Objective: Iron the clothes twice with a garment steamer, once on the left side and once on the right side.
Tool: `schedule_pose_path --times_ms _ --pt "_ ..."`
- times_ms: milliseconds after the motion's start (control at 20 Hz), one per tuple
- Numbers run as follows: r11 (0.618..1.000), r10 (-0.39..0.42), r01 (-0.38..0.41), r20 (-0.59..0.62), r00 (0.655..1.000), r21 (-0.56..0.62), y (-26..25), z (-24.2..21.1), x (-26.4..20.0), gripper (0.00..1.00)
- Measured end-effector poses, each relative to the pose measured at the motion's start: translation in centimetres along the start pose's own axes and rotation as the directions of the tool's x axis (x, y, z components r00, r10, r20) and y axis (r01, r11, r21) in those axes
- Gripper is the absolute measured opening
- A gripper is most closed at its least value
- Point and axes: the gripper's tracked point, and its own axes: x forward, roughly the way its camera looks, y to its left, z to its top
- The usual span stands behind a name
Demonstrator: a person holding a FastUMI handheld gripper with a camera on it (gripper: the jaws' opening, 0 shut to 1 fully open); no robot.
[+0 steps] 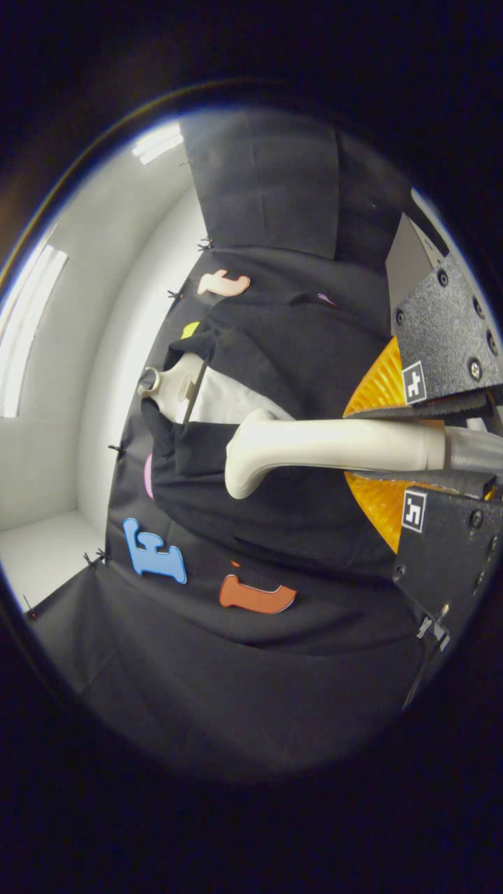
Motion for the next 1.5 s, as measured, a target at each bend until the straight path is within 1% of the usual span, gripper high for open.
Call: schedule_pose_path --times_ms 250,450,550,700,1200,1500 --pt "1.000 0.015 -0.014 -0.038 0.999 0.012 0.6 -2.2 -1.0 0.31" --pt "1.000 0.022 -0.022 -0.052 0.998 0.002 0.8 -2.7 -1.2 0.31" --pt "1.000 0.024 -0.024 -0.067 0.997 0.003 0.9 -3.6 -1.5 0.31" --pt "1.000 0.031 -0.031 -0.086 0.996 0.002 1.8 -5.4 -3.1 0.31" --pt "0.999 0.031 -0.035 -0.119 0.992 -0.029 1.5 -8.9 -4.5 0.31" --pt "0.997 0.064 -0.069 -0.186 0.980 -0.021 2.5 -12.3 -5.5 0.31"
